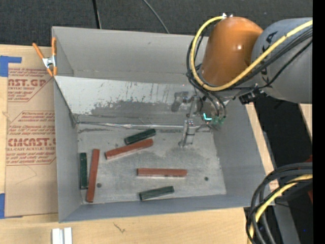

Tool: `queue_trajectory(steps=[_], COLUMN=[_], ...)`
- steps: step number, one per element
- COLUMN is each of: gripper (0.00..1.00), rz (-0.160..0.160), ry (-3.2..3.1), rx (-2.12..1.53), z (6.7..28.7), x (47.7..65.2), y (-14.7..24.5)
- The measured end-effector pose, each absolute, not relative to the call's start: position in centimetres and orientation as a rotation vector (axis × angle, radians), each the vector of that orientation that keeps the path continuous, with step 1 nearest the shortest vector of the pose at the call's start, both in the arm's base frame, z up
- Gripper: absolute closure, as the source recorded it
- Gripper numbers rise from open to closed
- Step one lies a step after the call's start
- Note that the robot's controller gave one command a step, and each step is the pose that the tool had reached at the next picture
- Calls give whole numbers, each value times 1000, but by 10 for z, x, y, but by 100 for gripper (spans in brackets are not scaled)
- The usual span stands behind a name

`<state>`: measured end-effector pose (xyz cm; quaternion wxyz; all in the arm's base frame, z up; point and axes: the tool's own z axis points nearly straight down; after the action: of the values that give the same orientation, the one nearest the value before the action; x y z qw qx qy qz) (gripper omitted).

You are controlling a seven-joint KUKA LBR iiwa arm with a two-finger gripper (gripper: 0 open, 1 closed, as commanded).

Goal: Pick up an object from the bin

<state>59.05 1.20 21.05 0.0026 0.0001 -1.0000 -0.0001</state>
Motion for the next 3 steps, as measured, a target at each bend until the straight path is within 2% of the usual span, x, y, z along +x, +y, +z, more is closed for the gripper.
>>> queue_trajectory(steps=[1,2,3], gripper=[0,0,100], rz=[-1,0,-1], ry=[-3144,-3149,-3134], rx=[0,53,220], z=[215,160,74], x=[592,576,536], y=[12,24,0])
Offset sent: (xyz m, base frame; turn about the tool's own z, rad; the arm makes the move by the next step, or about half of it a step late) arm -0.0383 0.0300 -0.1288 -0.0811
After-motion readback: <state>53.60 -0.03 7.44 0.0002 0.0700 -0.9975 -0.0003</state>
